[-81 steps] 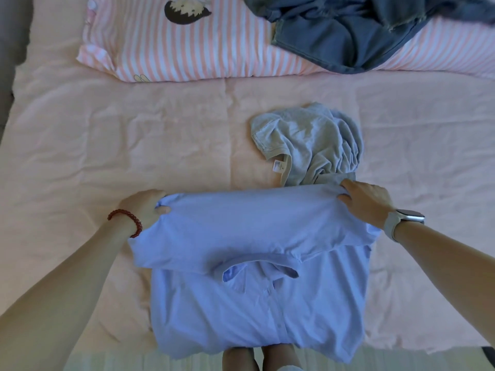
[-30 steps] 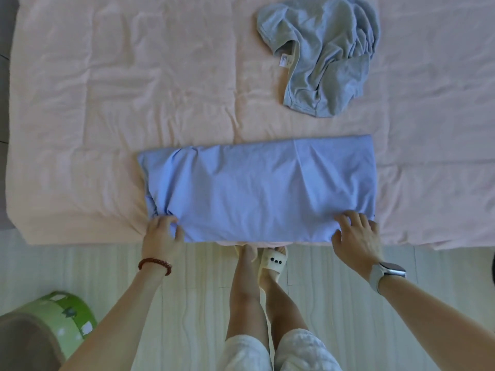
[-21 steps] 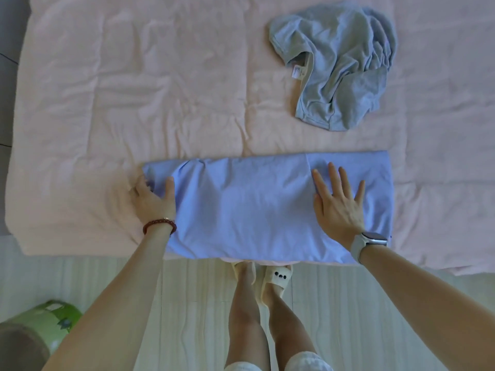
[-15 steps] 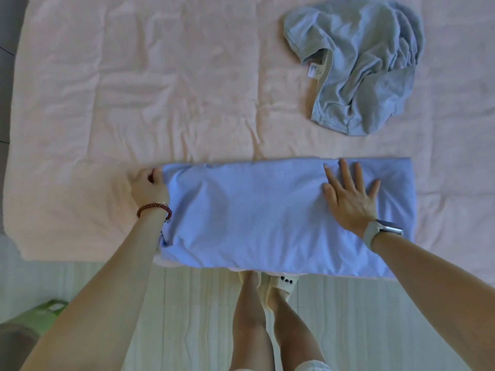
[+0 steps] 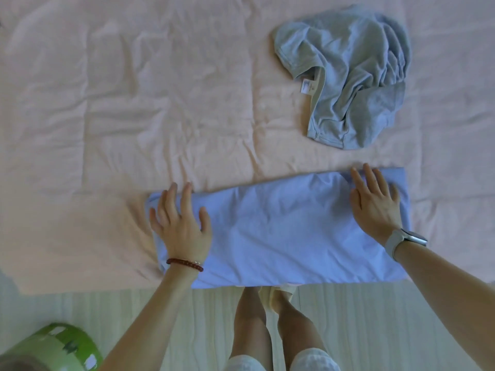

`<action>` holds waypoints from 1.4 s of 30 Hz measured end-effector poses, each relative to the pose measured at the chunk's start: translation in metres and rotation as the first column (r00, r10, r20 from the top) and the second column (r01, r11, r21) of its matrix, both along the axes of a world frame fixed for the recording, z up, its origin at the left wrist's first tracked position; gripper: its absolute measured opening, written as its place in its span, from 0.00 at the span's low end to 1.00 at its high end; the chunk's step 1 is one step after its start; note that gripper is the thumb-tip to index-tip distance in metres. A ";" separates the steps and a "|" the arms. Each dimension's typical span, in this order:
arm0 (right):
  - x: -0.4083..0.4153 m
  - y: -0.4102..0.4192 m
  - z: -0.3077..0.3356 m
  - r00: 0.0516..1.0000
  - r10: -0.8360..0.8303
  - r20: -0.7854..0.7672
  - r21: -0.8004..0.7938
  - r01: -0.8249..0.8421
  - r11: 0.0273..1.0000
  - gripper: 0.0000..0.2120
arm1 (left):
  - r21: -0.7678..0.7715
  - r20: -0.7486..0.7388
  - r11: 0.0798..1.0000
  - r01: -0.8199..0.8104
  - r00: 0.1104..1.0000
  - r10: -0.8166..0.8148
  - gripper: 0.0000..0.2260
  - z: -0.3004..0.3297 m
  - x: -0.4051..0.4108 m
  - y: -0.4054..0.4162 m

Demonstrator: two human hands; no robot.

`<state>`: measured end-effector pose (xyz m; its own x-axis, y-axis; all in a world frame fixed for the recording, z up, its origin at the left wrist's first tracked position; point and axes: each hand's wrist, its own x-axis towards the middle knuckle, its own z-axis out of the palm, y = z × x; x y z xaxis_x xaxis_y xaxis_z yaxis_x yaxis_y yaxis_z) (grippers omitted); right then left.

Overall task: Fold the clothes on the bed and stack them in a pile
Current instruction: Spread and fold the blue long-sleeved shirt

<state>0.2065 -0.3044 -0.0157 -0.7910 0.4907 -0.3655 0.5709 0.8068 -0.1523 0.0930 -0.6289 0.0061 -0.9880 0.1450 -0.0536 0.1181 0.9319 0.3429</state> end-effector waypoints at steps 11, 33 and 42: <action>0.029 0.082 -0.022 0.934 0.064 0.350 0.051 -0.087 0.995 0.26 | -0.277 0.409 0.834 0.476 0.844 -0.346 0.32 -0.058 0.037 0.089; 0.110 0.041 -0.009 0.775 -0.616 0.142 -0.589 0.566 0.576 0.12 | -0.379 0.486 0.794 0.476 0.832 -0.267 0.28 -0.046 0.038 0.136; 0.099 0.005 0.048 0.810 -0.569 -0.140 -0.488 0.443 0.752 0.15 | -0.237 0.487 0.873 0.427 0.829 -0.273 0.29 -0.019 0.031 0.138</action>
<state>0.3051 -0.2992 0.0326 -0.5636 0.6970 -0.4433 0.7618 0.2311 -0.6052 0.1237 -0.4910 -0.0126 -0.7382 0.3749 -0.5608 0.3722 0.9197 0.1249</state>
